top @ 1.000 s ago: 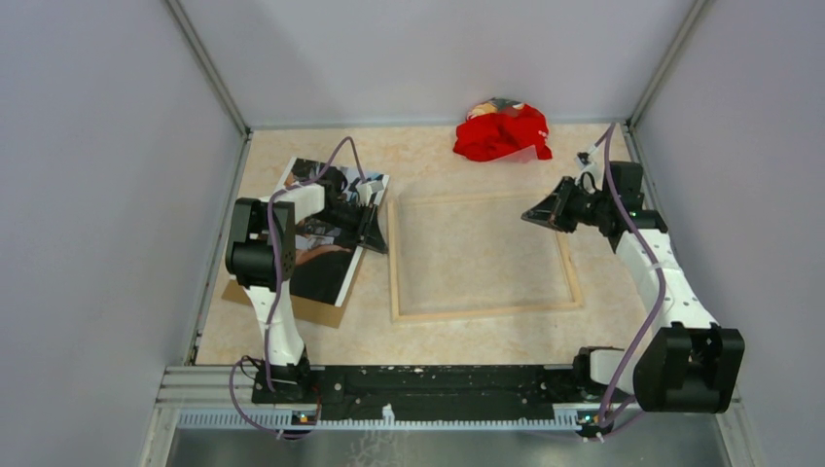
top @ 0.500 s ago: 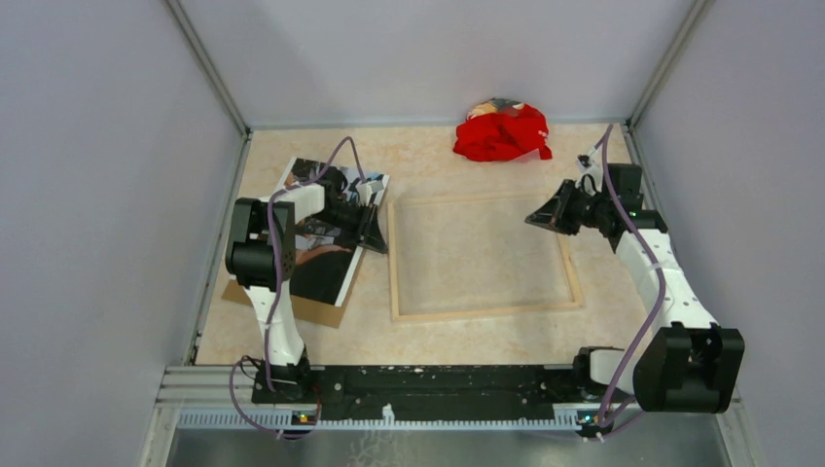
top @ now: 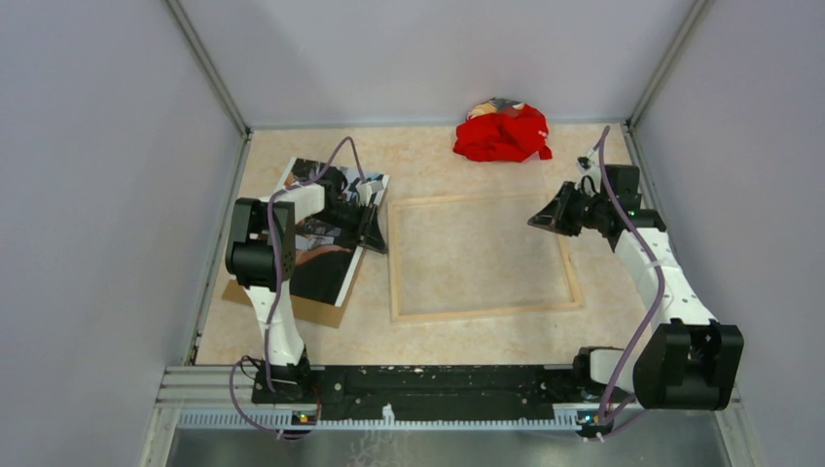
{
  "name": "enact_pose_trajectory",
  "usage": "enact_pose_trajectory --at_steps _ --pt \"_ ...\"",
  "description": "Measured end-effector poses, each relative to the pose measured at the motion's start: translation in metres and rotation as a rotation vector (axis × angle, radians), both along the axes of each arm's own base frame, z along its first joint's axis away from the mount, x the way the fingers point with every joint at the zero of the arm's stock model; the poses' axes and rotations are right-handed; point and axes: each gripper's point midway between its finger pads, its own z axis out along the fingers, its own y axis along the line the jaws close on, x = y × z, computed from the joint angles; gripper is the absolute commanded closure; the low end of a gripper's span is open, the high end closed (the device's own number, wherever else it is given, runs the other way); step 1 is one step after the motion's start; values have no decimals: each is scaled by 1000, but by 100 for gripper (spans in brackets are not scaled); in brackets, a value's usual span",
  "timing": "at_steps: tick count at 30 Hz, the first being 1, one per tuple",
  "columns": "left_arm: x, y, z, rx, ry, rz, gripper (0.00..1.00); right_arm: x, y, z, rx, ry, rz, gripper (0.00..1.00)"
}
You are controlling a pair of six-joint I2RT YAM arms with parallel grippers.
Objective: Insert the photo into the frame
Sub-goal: Place the photo frame item in the photo frame.
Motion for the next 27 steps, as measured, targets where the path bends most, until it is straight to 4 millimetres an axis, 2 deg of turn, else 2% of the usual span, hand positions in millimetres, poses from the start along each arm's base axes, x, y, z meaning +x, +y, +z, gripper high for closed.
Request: enact_pose_trajectory --at_steps 9,16,22,27 --pt "0 0 0 0 0 0 74 -1 4 -6 23 5 11 100" --pt "0 0 0 0 0 0 74 -5 18 -4 127 -3 46 100" --pt "0 0 -3 0 6 0 74 -8 34 20 261 -62 97 100" --pt "-1 0 -6 2 14 -1 74 -12 43 48 346 -117 141 100"
